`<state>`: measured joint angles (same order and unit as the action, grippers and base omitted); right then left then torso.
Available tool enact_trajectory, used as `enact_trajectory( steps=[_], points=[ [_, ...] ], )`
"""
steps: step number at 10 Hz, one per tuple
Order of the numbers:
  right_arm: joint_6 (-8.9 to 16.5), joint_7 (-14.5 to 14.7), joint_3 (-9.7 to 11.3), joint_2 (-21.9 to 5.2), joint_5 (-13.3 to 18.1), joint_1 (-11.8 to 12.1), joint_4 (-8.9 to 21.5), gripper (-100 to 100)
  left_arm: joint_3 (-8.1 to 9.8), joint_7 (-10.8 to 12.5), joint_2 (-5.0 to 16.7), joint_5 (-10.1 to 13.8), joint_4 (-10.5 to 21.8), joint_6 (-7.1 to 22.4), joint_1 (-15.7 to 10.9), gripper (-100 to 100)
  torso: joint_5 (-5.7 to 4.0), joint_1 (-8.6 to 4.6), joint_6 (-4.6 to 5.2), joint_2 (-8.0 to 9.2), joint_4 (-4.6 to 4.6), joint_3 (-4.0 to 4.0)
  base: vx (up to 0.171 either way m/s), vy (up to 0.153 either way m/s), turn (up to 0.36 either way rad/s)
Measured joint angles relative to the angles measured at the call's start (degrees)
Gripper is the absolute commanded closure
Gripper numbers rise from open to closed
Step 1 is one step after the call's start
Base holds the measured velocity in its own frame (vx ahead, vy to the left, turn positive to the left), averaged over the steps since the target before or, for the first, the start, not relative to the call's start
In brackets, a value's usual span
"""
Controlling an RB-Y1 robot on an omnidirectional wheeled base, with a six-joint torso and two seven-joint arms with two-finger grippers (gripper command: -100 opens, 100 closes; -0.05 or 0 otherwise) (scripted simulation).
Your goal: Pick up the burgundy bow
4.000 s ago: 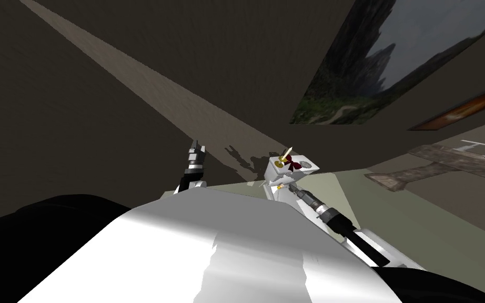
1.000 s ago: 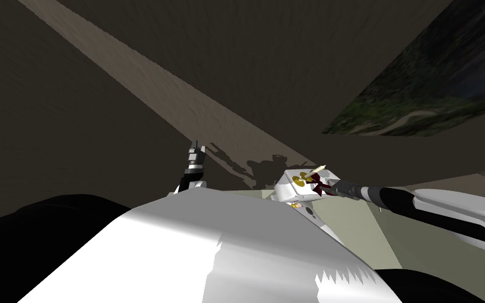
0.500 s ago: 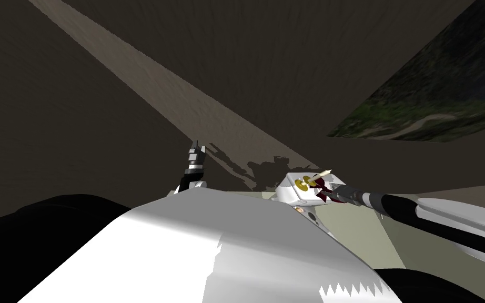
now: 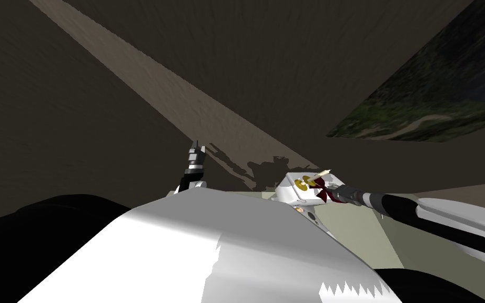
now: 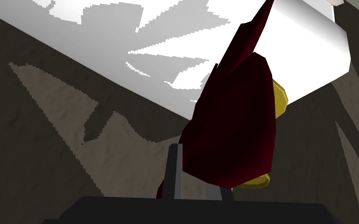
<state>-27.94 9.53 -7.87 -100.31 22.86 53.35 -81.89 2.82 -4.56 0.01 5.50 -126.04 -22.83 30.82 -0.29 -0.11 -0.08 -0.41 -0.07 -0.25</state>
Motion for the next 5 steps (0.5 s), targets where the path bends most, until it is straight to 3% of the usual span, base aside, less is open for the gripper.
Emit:
enact_trajectory(
  steps=[1, 3, 4, 5],
  points=[
    [0.0, 0.0, 0.0, 0.0, 0.0, 0.0, 0.0, 100, 0.00, 0.0, 0.0, 0.0, 0.0, 0.0, 0.0, 0, -0.01, 0.02, 0.00, 0.00, 0.00, 0.00, -0.013, 0.008, -0.055],
    [-0.5, -1.1, -3.0, -1.6, 0.1, 2.4, -0.4, 100, 0.13, 0.0, 0.0, 0.0, 0.0, 0.0, 0.0, 0, 0.08, 0.10, 0.15, 0.16, 0.03, 0.09, -0.051, 0.006, -0.114],
    [-1.1, -1.4, -1.8, -2.9, -0.5, 0.8, -0.1, 100, 0.15, 0.0, 0.0, 0.0, 0.0, 0.0, 0.0, 0, 0.07, 0.03, 0.22, 0.23, 0.05, 0.13, -0.028, -0.003, -0.017],
    [-1.2, -1.5, -1.6, -3.0, -0.6, 0.5, 0.0, 0, 0.15, 0.0, 0.0, 0.0, 0.0, 0.0, 0.0, 0, 0.04, 0.01, 0.22, 0.18, 0.03, 0.10, 0.000, 0.000, 0.000]
  ],
)
